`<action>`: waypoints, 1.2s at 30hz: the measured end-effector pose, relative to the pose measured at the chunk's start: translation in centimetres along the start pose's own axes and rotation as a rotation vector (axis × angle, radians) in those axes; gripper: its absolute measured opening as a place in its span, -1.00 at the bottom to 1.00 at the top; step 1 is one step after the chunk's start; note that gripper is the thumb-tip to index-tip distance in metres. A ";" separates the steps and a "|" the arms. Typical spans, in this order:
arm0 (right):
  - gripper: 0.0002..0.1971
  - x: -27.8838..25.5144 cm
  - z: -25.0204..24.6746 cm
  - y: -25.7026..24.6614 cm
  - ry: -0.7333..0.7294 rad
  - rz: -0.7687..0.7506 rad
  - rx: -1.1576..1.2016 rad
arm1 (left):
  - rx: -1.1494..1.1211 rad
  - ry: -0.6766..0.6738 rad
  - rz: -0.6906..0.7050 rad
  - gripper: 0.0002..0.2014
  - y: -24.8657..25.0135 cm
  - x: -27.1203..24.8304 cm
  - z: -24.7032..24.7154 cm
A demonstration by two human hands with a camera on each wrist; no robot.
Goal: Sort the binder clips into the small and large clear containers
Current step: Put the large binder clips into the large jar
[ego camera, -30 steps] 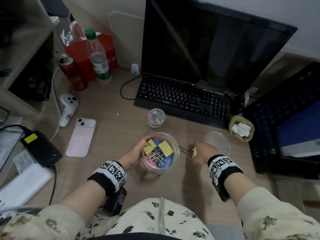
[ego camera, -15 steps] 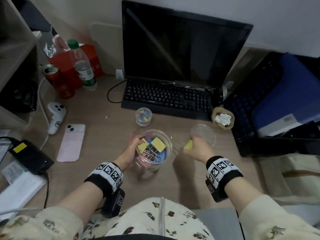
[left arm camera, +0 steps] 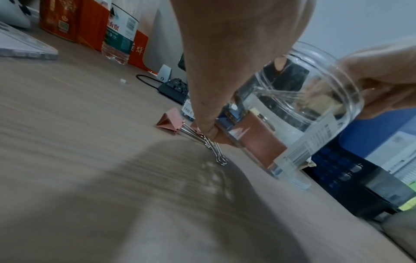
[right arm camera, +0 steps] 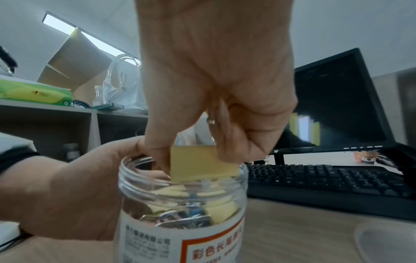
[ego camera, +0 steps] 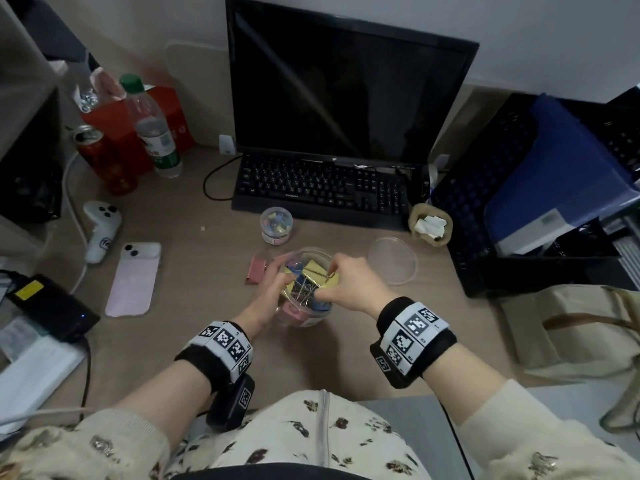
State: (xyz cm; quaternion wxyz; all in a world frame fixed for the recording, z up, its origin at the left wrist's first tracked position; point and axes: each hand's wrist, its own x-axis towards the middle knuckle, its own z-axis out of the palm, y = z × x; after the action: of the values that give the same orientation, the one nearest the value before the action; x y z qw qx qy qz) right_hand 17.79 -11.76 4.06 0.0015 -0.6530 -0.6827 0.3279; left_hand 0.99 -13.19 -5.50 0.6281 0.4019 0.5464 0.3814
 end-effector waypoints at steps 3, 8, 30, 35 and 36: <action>-0.53 0.7 1.3 -0.9 -0.010 0.011 -0.101 | 0.040 -0.019 0.089 -0.36 0.6 -0.6 0.3; -0.57 1.2 2.8 -1.7 -0.048 -0.037 -0.358 | 0.060 0.001 0.088 -0.32 0.4 -0.9 -0.5; -0.56 3.0 3.4 -4.5 -0.018 -0.173 -0.540 | -0.015 -0.008 -0.027 -0.45 0.9 -0.5 -4.3; -0.65 4.1 2.1 -4.6 0.154 -0.296 -0.290 | -0.148 0.058 -0.071 -0.21 1.1 -0.1 -6.2; -0.68 4.4 2.0 -4.5 0.224 -0.327 -0.240 | -0.176 0.051 -0.089 -0.17 1.2 0.0 -6.7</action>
State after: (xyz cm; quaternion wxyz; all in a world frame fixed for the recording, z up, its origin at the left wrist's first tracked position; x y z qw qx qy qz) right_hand 12.28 -8.41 2.67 0.0525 -0.5615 -0.8091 0.1652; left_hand -5.73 -12.15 -4.95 0.6630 0.3107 0.5439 0.4099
